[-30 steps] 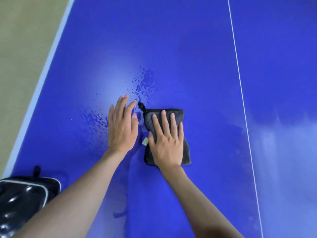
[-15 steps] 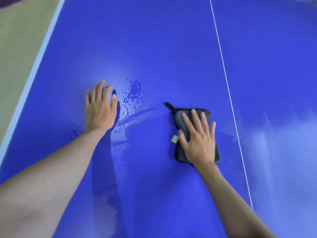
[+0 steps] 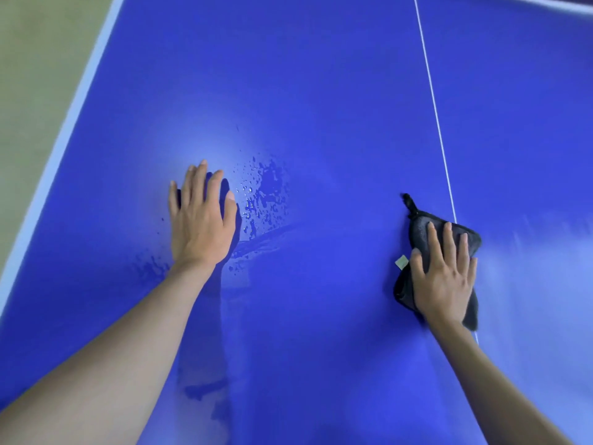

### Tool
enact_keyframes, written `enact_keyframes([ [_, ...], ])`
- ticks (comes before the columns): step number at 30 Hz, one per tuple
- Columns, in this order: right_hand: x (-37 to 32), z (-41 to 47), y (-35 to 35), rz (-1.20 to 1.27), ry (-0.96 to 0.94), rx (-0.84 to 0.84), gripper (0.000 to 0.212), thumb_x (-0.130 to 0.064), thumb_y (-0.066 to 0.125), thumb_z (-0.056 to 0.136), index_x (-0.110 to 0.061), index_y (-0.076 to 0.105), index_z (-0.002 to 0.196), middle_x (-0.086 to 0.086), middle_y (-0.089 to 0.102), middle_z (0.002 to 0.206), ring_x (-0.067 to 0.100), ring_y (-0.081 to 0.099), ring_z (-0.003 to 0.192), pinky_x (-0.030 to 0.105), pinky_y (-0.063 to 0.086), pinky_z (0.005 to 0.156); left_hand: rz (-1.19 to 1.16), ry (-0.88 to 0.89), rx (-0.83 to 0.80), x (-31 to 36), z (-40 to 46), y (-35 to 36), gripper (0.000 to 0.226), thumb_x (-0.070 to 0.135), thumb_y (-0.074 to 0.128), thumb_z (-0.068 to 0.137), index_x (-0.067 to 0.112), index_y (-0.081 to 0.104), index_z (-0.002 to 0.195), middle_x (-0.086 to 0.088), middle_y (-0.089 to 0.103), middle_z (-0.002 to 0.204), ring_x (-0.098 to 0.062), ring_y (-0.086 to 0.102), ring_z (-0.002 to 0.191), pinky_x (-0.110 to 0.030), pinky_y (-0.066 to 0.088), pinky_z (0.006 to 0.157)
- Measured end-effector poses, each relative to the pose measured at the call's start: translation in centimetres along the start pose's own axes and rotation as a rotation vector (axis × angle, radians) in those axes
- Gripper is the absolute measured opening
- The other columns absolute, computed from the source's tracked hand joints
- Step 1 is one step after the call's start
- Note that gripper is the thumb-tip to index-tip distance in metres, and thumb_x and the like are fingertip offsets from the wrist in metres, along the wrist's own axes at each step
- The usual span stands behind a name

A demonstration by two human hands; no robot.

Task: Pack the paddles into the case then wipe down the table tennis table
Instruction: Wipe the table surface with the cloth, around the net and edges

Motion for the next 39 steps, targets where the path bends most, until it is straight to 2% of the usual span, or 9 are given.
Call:
enact_keyframes([
  [3, -4.9, -0.3, 1.1, -0.017, -0.042, -0.005, 0.065, -0.049, 0.033, 0.1, -0.031, 0.034, 0.163, -0.003, 0.023, 0.173, 0.026, 0.013, 0.161, 0.058, 0.013, 0.128, 0.03, 0.006, -0.009, -0.1, 0.1, 0.1, 0.047, 0.039, 0.031, 0.11, 0.014, 0.042, 0.15, -0.01, 0.032, 0.165, -0.029, 0.024, 0.155, -0.055, 0.016, 0.126],
  [7, -14.5, -1.8, 2.6, -0.034, -0.205, 0.04, 0.063, -0.046, 0.038, 0.1, -0.028, 0.042, 0.16, 0.0, 0.03, 0.171, 0.029, 0.022, 0.159, 0.058, 0.02, 0.126, 0.057, 0.013, -0.007, 0.0, 0.0, 0.1, 0.047, 0.039, 0.03, 0.11, 0.016, 0.041, 0.15, -0.01, 0.033, 0.164, -0.029, 0.025, 0.154, -0.056, 0.018, 0.125],
  [11, -24.8, -5.3, 4.8, -0.014, -0.381, 0.011, 0.061, -0.047, 0.038, 0.103, -0.029, 0.039, 0.161, 0.0, 0.029, 0.171, 0.028, 0.021, 0.16, 0.057, 0.019, 0.127, 0.049, 0.005, 0.013, -0.1, 0.0, 0.1, 0.045, 0.036, 0.032, 0.11, 0.016, 0.042, 0.15, -0.01, 0.033, 0.164, -0.029, 0.026, 0.154, -0.056, 0.019, 0.124],
  [14, -28.2, -6.6, 5.4, 0.018, -0.49, -0.011, 0.06, -0.047, 0.034, 0.104, -0.029, 0.037, 0.162, 0.0, 0.029, 0.171, 0.027, 0.021, 0.16, 0.056, 0.018, 0.127, 0.043, 0.004, 0.016, -0.2, 0.0, 0.2, 0.045, 0.033, 0.031, 0.11, 0.016, 0.042, 0.15, -0.01, 0.034, 0.164, -0.029, 0.027, 0.154, -0.056, 0.018, 0.124],
  [21, -24.8, -4.2, 4.5, 0.047, -0.502, -0.039, 0.06, -0.05, 0.04, 0.101, -0.035, 0.041, 0.159, -0.005, 0.028, 0.171, 0.022, 0.02, 0.16, 0.059, 0.014, 0.127, 0.033, 0.0, 0.008, -0.1, -0.1, 0.0, 0.047, 0.039, 0.033, 0.11, 0.019, 0.041, 0.152, -0.007, 0.034, 0.164, -0.027, 0.028, 0.153, -0.055, 0.017, 0.126],
  [28, -10.8, 3.3, 1.9, 0.0, -0.266, 0.038, 0.062, -0.049, 0.043, 0.098, -0.036, 0.041, 0.159, -0.005, 0.033, 0.169, 0.025, 0.025, 0.158, 0.059, 0.014, 0.128, 0.027, 0.006, -0.001, 0.0, 0.0, 0.0, 0.054, 0.046, 0.027, 0.108, 0.019, 0.041, 0.152, -0.007, 0.034, 0.163, -0.027, 0.027, 0.153, -0.054, 0.016, 0.125],
  [33, -1.4, 7.5, 0.5, -0.028, -0.132, -0.017, 0.063, -0.05, 0.034, 0.1, -0.039, 0.033, 0.162, -0.007, 0.028, 0.171, 0.024, 0.018, 0.159, 0.06, 0.014, 0.127, 0.022, -0.009, -0.012, 0.0, 0.0, -0.1, 0.053, 0.044, 0.028, 0.108, 0.018, 0.042, 0.151, -0.008, 0.035, 0.163, -0.027, 0.027, 0.153, -0.055, 0.017, 0.125],
  [36, -0.1, 8.3, 0.9, -0.046, -0.032, -0.052, 0.065, -0.051, 0.026, 0.1, -0.037, 0.028, 0.164, -0.006, 0.021, 0.173, 0.023, 0.012, 0.161, 0.06, 0.009, 0.128, 0.034, -0.015, -0.011, 0.0, 0.1, -0.2, 0.052, 0.043, 0.03, 0.107, 0.016, 0.045, 0.15, -0.008, 0.037, 0.162, -0.028, 0.028, 0.153, -0.055, 0.016, 0.126],
  [39, -2.0, 8.2, 1.6, -0.063, 0.054, -0.026, 0.068, -0.051, 0.026, 0.1, -0.033, 0.027, 0.165, -0.005, 0.017, 0.174, 0.025, 0.01, 0.161, 0.061, 0.011, 0.127, 0.041, -0.02, -0.019, -0.1, 0.2, -0.1, 0.053, 0.045, 0.03, 0.107, 0.015, 0.046, 0.149, -0.008, 0.037, 0.162, -0.027, 0.028, 0.153, -0.054, 0.016, 0.126],
])
Point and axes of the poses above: each hand's wrist, its own z-axis towards the middle knuckle, its own y-axis out of the palm, x = y × z, the point moved 10 cm from there along z, towards the middle knuckle
